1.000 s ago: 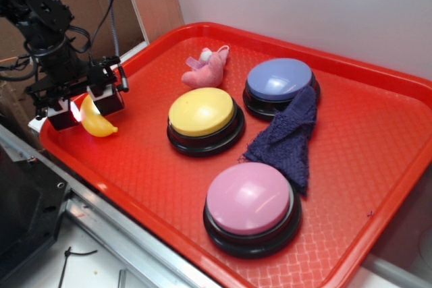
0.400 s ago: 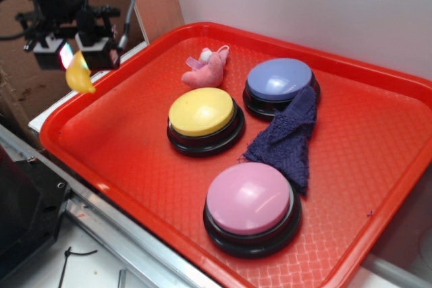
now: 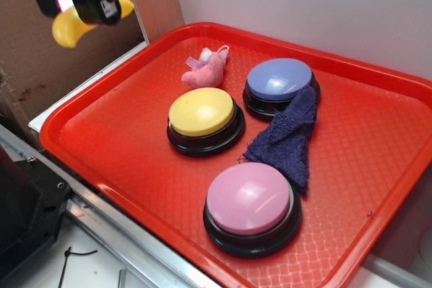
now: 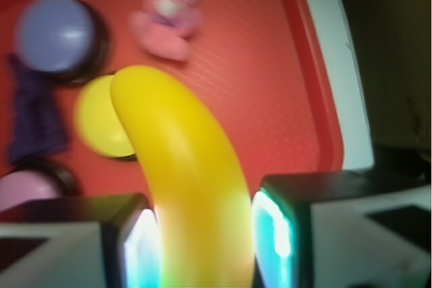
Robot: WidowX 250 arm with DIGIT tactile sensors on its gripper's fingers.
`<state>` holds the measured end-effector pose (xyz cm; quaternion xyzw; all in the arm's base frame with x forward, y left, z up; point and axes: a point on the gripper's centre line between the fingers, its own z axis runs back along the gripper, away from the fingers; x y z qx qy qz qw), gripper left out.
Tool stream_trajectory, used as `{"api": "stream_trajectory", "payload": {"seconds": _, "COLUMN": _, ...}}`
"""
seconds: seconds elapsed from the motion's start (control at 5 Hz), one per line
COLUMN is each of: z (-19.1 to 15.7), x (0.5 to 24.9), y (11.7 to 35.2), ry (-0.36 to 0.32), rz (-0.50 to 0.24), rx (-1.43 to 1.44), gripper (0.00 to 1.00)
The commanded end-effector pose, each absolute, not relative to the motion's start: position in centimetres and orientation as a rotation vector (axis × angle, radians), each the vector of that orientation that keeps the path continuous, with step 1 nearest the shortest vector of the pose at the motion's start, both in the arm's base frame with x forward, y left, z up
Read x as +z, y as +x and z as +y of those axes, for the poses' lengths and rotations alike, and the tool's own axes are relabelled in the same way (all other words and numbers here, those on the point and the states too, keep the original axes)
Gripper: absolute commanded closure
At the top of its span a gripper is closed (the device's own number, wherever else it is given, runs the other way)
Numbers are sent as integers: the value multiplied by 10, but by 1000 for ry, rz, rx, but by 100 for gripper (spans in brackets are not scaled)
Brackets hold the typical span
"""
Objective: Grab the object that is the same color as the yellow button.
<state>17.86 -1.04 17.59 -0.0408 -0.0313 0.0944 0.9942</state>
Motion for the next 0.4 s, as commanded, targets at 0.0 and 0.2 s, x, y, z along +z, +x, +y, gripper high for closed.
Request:
{"api": "stream_trajectory", "payload": {"seconds": 0.0, "z": -38, "x": 227, "y": 177, "ry": -140, "rz": -160, "rx": 95, "gripper": 100}}
{"api": "stream_trajectory", "payload": {"seconds": 0.2, "z": -40, "x": 221, "y": 179, "ry": -136, "rz": -160, "rx": 124, "gripper": 100}}
